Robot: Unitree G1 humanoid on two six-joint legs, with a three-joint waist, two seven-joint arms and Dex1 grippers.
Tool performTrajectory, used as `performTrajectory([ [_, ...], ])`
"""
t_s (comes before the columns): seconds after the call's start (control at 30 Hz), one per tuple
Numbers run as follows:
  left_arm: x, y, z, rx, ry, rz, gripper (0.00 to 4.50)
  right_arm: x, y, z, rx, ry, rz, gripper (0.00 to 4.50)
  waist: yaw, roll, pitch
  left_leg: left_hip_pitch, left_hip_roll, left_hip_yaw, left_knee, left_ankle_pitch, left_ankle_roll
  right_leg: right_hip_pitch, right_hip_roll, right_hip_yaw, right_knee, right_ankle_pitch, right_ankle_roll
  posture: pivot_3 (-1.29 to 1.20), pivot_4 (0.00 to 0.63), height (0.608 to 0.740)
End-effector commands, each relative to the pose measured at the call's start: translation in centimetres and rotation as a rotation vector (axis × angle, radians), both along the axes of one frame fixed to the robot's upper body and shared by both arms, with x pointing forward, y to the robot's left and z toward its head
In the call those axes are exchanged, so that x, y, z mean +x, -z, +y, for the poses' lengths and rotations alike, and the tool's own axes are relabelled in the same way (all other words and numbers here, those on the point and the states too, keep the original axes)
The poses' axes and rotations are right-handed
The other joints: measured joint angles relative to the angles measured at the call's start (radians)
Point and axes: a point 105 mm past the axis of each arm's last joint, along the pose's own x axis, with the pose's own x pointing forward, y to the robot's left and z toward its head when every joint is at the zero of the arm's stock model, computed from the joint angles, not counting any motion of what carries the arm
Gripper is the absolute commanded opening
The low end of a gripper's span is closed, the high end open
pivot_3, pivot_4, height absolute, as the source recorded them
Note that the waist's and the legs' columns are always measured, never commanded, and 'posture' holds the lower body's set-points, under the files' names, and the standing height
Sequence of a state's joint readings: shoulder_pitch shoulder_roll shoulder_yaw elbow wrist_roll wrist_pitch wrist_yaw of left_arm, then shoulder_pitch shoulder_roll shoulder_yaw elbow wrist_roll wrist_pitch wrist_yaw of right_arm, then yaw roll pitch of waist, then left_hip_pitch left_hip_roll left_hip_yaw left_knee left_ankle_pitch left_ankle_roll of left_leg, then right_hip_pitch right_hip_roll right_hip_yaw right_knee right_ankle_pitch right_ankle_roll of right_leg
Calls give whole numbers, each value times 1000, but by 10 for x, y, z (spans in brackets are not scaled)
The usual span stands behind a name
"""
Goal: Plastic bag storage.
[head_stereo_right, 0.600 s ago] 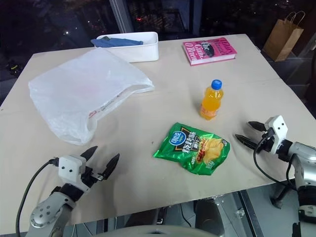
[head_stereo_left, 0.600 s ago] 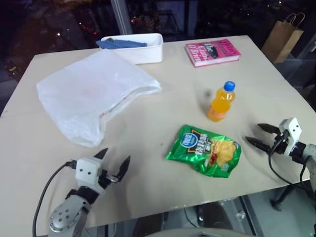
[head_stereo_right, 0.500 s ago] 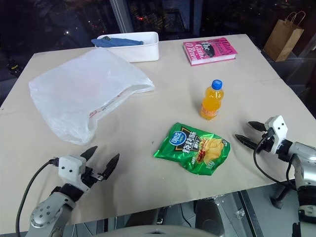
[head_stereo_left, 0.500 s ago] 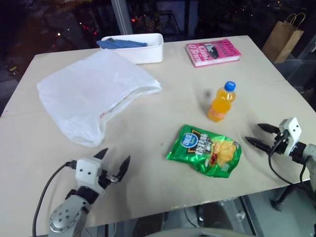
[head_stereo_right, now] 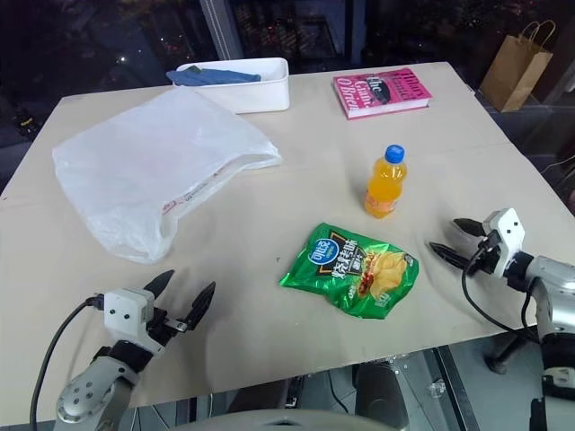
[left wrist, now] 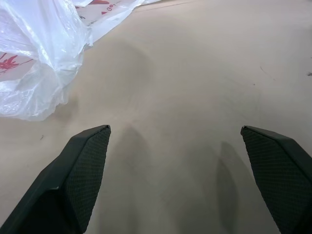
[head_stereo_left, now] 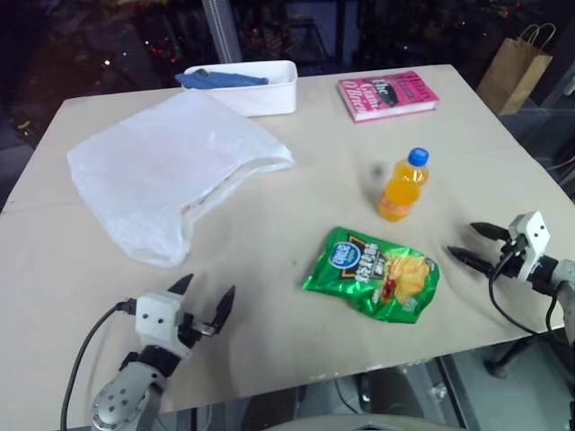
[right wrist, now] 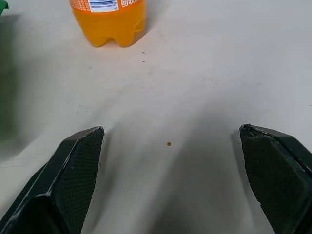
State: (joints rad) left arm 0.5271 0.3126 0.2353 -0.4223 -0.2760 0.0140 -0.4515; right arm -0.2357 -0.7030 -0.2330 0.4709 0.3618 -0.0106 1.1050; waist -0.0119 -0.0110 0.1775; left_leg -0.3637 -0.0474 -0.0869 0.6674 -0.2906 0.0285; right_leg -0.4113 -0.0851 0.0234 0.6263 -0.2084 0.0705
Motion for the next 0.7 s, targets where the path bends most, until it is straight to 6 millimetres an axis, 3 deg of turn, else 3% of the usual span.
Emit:
performTrajectory([
  [0.03,-4,-12,1,0,-29,-33,4461,3,-14,-4,-11,0,-50,4500,0,0,0,0,0,0,0,0,0,0,0,0,0,0,0,0,150,740],
  [0.23,-12,-13,-7,26,-21,-27,4461,3,-13,-3,-11,-4,-50,4500,0,0,0,0,0,0,0,0,0,0,0,0,0,0,0,0,150,740],
  [0.43,-13,-34,8,147,-175,-118,4461,-4,-23,4,8,-75,-61,4500,1,0,0,0,0,0,0,0,0,0,0,0,0,0,0,0,150,740],
  [0.7,-10,-54,35,269,-383,-205,4461,-64,-91,46,334,-447,-21,4500,11,0,1,-2,0,0,1,0,1,0,0,-1,-1,0,1,0,150,740],
])
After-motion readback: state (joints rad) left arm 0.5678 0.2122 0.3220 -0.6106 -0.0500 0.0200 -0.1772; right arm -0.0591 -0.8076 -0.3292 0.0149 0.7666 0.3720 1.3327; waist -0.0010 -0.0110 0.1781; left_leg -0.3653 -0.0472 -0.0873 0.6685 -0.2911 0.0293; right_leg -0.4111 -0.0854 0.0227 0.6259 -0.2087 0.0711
